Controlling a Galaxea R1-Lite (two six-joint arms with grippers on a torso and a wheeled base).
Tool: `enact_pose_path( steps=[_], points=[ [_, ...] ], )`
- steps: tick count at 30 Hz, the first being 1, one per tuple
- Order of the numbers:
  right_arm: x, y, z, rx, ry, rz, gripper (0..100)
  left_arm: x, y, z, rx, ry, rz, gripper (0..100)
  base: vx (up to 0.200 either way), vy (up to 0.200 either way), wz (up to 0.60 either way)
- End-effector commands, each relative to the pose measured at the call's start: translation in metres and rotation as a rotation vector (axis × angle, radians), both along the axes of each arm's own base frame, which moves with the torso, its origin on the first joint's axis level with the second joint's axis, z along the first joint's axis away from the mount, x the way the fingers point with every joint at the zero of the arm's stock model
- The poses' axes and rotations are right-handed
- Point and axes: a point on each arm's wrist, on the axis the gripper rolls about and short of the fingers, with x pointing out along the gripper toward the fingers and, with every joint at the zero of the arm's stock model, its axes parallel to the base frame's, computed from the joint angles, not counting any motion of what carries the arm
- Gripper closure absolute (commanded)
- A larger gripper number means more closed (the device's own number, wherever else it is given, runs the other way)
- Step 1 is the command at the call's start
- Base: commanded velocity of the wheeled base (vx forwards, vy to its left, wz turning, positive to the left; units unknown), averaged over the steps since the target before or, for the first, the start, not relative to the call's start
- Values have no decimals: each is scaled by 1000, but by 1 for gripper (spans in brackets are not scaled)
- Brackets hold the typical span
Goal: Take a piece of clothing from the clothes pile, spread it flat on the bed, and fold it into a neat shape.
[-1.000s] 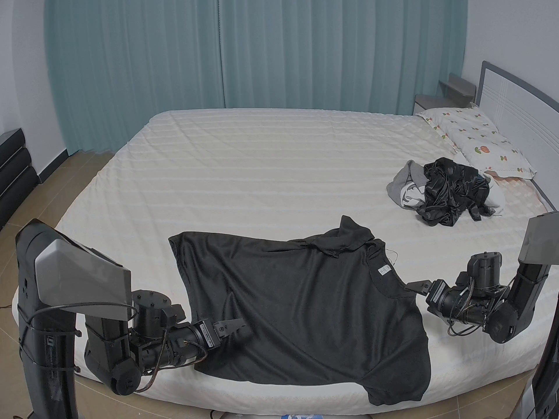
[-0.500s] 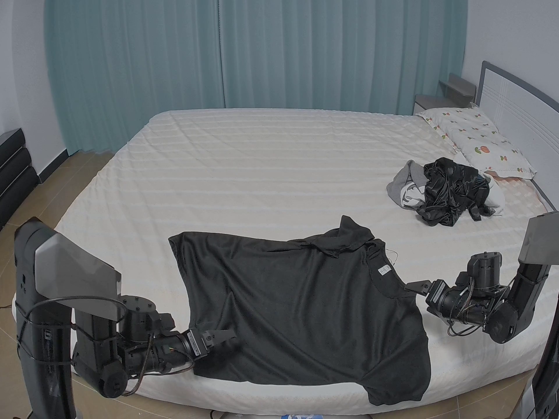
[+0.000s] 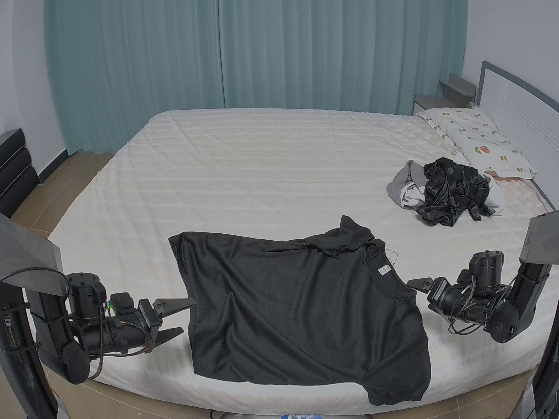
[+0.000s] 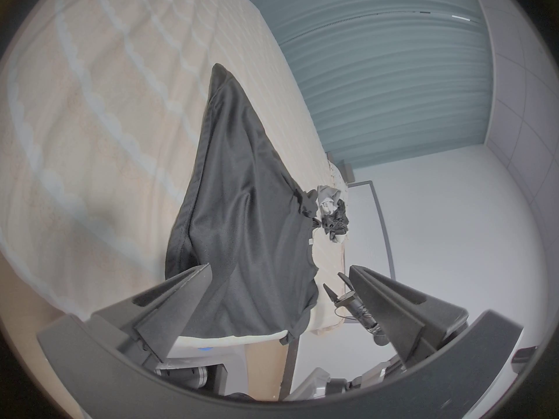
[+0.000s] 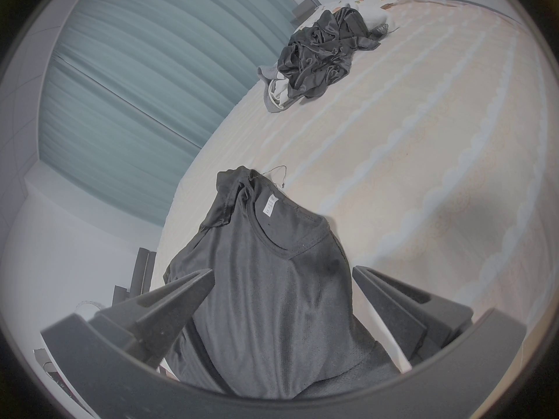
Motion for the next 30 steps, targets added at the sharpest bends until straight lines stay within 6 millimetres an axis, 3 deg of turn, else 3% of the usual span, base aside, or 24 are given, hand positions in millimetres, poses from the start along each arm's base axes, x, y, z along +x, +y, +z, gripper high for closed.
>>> enact_pose_path(
  steps=[1,7,9,18,26,30],
  points=[
    [-1,0,0,1,-8,-1,0,-5,20,14,-13,-59,51,0,0,0,0],
    [-1,-1,-3,-1,1,-1,0,-4,21,10,-6,-50,54,0,0,0,0],
    [0,-3,-8,-3,15,-9,0,-4,13,6,1,-36,27,0,0,0,0],
    [3,-9,-25,-19,64,-24,0,2,13,-3,32,-15,70,0,0,0,0],
    [40,4,-51,-8,-4,14,0,7,8,-7,51,-13,84,0,0,0,0],
    [45,6,-59,-10,2,18,0,10,6,-10,62,-12,97,0,0,0,0]
  ],
)
